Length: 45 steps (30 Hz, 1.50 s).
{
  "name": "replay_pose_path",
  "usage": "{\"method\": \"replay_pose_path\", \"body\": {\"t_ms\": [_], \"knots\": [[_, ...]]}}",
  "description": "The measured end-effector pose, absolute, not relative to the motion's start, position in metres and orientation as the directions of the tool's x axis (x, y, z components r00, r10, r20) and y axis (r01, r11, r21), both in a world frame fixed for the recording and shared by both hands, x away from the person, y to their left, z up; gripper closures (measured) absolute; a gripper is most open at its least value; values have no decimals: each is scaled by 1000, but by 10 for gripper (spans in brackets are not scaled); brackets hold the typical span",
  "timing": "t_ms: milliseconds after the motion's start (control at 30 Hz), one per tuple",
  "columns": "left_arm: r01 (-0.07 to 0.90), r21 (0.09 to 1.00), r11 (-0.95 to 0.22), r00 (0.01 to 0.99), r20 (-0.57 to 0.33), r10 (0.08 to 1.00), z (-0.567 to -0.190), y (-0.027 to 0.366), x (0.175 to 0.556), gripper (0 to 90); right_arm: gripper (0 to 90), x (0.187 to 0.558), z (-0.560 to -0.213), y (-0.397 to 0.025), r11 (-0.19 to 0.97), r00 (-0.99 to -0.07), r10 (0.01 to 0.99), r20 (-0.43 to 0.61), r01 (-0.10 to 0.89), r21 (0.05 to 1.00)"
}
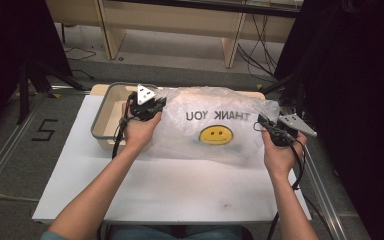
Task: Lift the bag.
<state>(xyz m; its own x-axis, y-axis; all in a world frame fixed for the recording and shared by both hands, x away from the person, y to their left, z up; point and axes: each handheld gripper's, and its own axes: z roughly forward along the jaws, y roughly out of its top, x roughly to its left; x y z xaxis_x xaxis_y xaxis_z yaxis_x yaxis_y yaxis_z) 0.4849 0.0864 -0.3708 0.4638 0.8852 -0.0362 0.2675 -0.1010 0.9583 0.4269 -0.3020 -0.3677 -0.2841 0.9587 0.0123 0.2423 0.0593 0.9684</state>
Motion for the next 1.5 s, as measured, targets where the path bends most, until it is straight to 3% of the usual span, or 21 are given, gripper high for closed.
{"method": "replay_pose_path", "body": {"t_ms": [467,700,967,1500], "knots": [[272,958,-96,462,-42,886,-371,87,486,832,893,430,-369,-302,56,-278,960,16,250,967],[263,960,-94,444,-34,895,-369,88,484,699,896,430,-369,-301,54,-274,961,17,250,967],[280,956,-88,410,-36,911,-366,92,480,454,896,430,-368,-301,56,-274,962,15,250,967],[246,967,-67,437,-49,898,-357,93,469,352,888,435,-365,-300,73,-257,966,-7,245,967]]}}
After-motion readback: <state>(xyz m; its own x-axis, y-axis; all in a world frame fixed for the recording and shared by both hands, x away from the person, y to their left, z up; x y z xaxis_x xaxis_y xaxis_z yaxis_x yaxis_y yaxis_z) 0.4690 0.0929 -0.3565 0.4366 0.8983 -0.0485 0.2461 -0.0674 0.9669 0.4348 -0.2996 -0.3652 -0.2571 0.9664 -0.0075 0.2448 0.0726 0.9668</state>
